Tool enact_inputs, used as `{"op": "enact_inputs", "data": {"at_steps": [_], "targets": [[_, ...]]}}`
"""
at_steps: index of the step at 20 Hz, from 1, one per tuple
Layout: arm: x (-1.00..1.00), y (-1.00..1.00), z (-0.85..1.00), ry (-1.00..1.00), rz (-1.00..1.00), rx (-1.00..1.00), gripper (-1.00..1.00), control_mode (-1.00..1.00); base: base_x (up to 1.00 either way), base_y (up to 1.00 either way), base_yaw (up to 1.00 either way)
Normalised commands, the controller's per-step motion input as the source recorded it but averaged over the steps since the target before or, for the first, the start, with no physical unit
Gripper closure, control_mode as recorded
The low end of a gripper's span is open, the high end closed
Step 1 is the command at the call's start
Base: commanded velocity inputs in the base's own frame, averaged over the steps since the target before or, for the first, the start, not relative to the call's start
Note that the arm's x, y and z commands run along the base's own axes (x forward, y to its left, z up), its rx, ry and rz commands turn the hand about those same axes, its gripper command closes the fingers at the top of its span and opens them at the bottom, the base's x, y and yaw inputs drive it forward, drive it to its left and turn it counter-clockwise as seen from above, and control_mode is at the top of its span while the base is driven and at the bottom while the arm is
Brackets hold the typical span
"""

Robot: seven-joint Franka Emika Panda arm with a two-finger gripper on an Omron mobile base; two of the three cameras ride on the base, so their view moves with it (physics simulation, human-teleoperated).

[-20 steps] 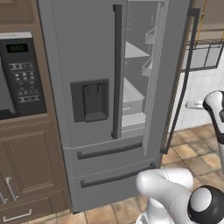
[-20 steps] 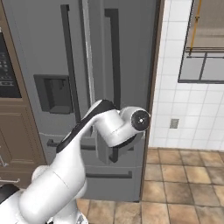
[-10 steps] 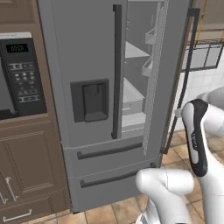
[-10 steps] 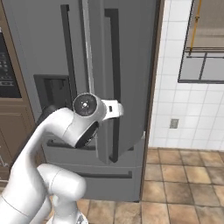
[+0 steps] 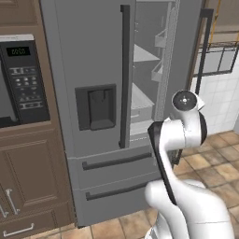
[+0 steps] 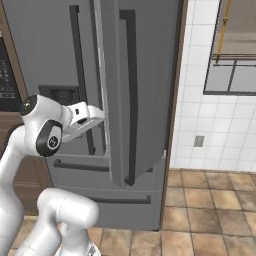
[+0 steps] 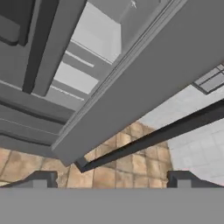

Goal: Place one of the steaks on the plate and the other in the bowl. Then place the bowl in the fridge.

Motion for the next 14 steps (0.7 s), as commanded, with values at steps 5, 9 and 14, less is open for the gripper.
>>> {"op": "enact_inputs", "data": {"at_steps": [5, 9, 14], "targets": [[0.0, 0.57, 0.0, 0.25, -0.15, -0.36, -1.0, -1.0, 0.0, 0.0, 0.0], [0.1, 0.35, 0.0, 0.2, -0.07, -0.28, -1.0, -1.0, 0.0, 0.0, 0.0], [0.5, 0.0, -0.1, 0.19, 0.0, -0.11, -1.0, -1.0, 0.0, 0.0, 0.0]]}}
